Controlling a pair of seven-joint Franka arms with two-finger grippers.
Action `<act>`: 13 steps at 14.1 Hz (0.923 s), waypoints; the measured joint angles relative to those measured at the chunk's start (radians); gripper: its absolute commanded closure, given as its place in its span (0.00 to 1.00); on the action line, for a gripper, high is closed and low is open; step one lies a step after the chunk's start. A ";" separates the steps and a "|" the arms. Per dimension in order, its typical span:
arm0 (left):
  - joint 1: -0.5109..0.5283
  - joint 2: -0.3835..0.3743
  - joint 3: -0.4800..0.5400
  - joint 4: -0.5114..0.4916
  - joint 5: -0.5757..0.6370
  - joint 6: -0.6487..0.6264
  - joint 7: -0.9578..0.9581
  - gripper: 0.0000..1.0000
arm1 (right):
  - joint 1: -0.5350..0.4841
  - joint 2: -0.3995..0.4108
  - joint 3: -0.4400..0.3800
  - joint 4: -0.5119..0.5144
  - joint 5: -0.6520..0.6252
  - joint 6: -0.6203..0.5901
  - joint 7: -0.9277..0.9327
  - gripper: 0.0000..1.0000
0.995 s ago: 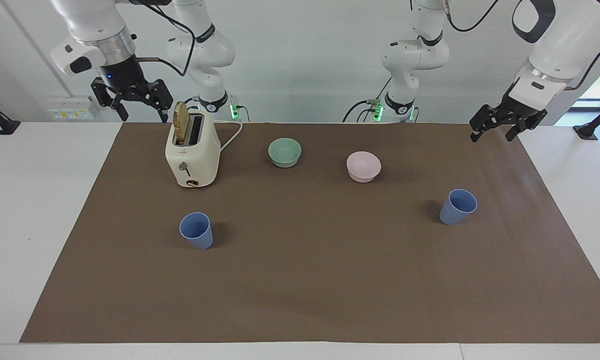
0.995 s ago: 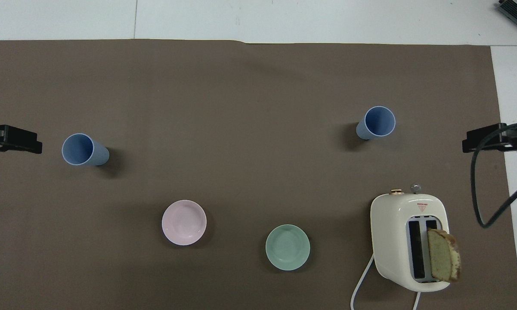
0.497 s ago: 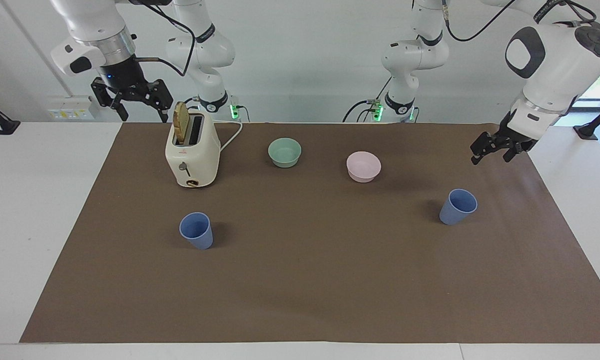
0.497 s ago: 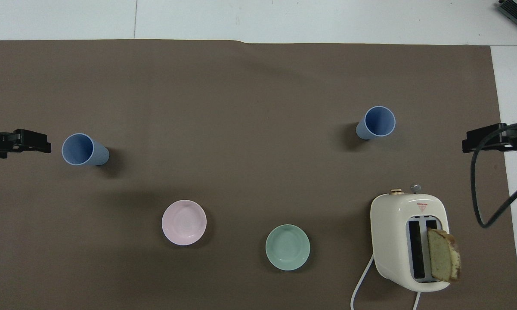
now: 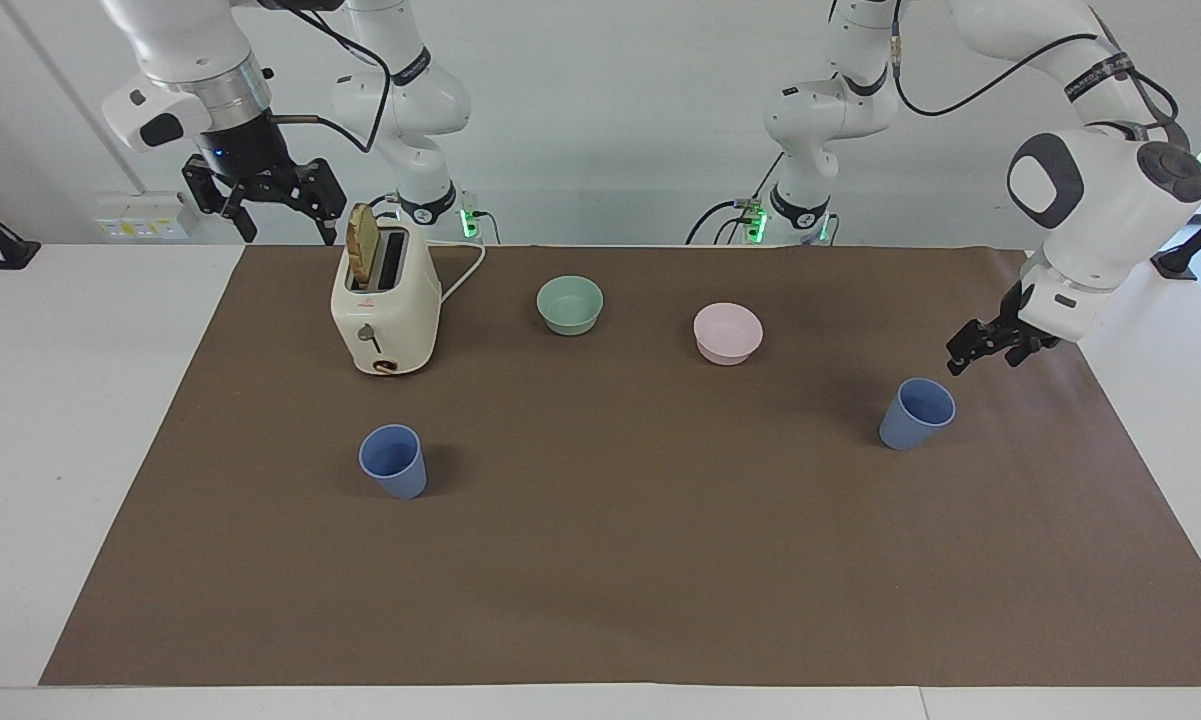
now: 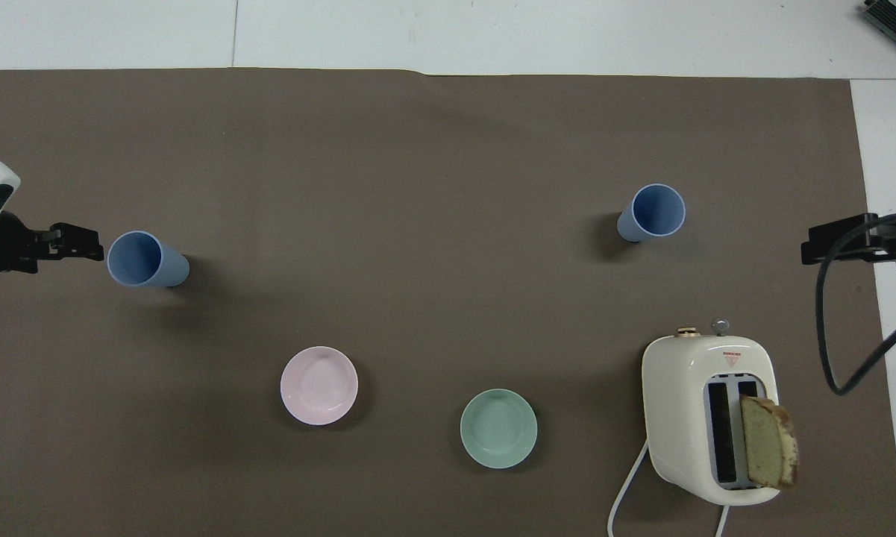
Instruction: Stack blue cups with both arms
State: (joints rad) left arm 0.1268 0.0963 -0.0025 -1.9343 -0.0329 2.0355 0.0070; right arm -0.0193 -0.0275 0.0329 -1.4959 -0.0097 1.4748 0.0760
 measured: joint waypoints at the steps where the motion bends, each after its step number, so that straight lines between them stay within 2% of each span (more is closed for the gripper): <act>1: 0.006 0.020 0.000 -0.022 0.000 0.055 -0.005 0.00 | 0.000 0.000 0.000 0.000 0.000 0.000 0.000 0.00; 4: 0.010 0.075 -0.003 -0.042 -0.005 0.152 -0.048 0.00 | 0.000 0.000 0.000 0.000 0.000 0.000 0.000 0.00; 8: 0.010 0.080 -0.009 -0.059 -0.042 0.156 -0.061 0.00 | 0.000 0.000 0.000 0.000 0.000 0.000 0.000 0.00; 9: 0.010 0.080 -0.010 -0.070 -0.051 0.156 -0.064 0.12 | 0.000 0.000 0.000 0.000 0.000 0.000 0.000 0.00; 10: 0.010 0.080 -0.011 -0.077 -0.065 0.156 -0.066 0.29 | 0.000 0.000 0.000 0.000 0.000 0.000 0.000 0.00; 11: 0.010 0.080 -0.013 -0.080 -0.078 0.156 -0.068 0.57 | 0.000 0.000 0.000 0.000 0.000 0.000 0.000 0.00; 12: 0.009 0.080 -0.016 -0.081 -0.084 0.156 -0.078 0.93 | 0.000 0.000 0.000 0.000 0.000 0.000 0.000 0.00; 13: 0.008 0.080 -0.020 -0.082 -0.085 0.156 -0.094 1.00 | 0.000 0.000 0.000 0.000 0.000 0.000 0.000 0.00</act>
State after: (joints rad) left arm 0.1345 0.1759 -0.0224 -2.0158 -0.1177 2.1915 -0.0870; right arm -0.0192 -0.0275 0.0329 -1.4959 -0.0097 1.4748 0.0760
